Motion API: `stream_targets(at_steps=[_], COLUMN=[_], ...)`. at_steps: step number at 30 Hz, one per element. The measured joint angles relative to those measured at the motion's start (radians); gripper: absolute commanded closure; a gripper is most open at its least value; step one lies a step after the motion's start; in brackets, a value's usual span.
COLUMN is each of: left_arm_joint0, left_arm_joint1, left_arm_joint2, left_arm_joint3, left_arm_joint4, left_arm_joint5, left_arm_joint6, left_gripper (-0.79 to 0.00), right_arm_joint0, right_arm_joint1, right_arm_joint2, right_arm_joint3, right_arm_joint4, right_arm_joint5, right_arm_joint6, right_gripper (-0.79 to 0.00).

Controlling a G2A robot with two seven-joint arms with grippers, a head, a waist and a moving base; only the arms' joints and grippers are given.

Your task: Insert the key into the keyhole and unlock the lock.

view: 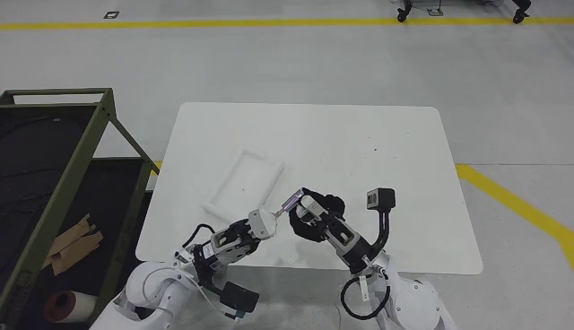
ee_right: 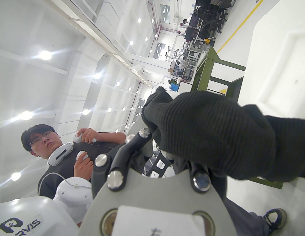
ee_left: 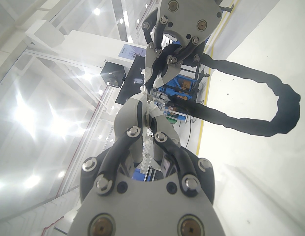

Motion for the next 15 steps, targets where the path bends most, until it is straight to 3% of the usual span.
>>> stream_targets(at_steps=[12,13,14,15], left_arm_joint0=[0.01,0.01,0.01,0.01], left_arm_joint1=[0.001,0.001,0.001,0.001], left_arm_joint2=[-0.007,-0.007,-0.007,-0.008], left_arm_joint3=[-0.005,-0.006,-0.006,-0.006], left_arm_joint4=[-0.006,-0.006,-0.006,-0.006], left_arm_joint5=[0.004,0.003,0.003,0.002], left_arm_joint6=[0.003,0.003,0.004,0.004], left_gripper=[0.0,-0.049,-0.246,-0.52], right_arm_joint0=[0.003,0.003,0.002,0.002], right_arm_joint1=[0.005,0.005,0.006,0.007], right_arm_joint2=[-0.008,-0.009,-0.01,-0.01], right_arm_joint3=[0.001,0.001,0.0,0.0], right_arm_joint4=[-0.002,-0.003,-0.004,-0.005], right_arm_joint5=[-0.003,-0.005,-0.006,-0.008], right_arm_joint6=[-0.009,-0.009,-0.009,-0.009], right_gripper=[0.0,0.0,0.0,0.0])
